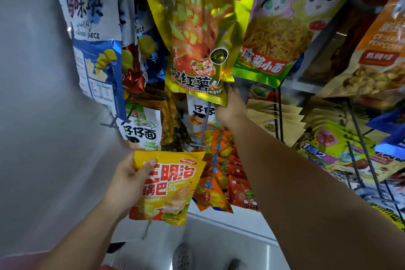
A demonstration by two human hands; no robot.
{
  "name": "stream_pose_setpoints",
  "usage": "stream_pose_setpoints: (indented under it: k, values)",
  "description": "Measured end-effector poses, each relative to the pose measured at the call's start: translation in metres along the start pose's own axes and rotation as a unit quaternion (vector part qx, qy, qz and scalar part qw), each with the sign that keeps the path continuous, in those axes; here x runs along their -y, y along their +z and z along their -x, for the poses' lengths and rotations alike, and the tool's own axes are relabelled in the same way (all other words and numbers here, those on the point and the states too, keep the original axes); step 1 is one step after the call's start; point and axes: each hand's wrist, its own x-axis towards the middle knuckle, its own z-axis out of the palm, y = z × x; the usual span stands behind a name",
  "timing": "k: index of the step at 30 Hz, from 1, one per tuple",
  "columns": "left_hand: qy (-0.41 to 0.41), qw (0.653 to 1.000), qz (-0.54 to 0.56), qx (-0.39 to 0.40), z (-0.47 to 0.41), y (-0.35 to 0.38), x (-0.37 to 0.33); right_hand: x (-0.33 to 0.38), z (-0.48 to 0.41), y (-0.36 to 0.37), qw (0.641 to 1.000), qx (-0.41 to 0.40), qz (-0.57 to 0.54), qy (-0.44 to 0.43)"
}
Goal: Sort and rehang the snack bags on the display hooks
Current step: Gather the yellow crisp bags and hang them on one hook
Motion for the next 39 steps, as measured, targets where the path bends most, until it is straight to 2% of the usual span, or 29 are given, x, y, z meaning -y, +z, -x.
stream_pose_setpoints:
  k: [4,8,18,31,36,39]
  values:
    - [-0.001,1.0,0.001,-0.016,0.0,-0.005,0.002,0.0,0.003,-0.001,0.999,-0.018,0.021,0.028]
    - [0.007,1.0,-0.016,0.0,0.001,-0.009,0.003,0.0,0.027,-0.004,0.998,-0.016,0.04,0.041]
    - [0.009,1.0,0.002,0.012,0.019,-0.008,0.001,-0.014,0.104,-0.012,0.997,0.003,0.048,-0.063]
    - [0.032,0.999,0.01,0.038,0.067,0.021,-0.007,-0.015,0.173,-0.051,0.984,0.086,0.011,-0.154]
    - [0.057,0.998,-0.007,0.036,0.087,0.039,-0.002,-0.025,0.182,-0.065,0.961,0.165,-0.023,-0.221]
    - [0.064,0.998,0.005,0.004,0.099,0.044,-0.001,-0.025,0.184,-0.069,0.948,0.19,-0.048,-0.251]
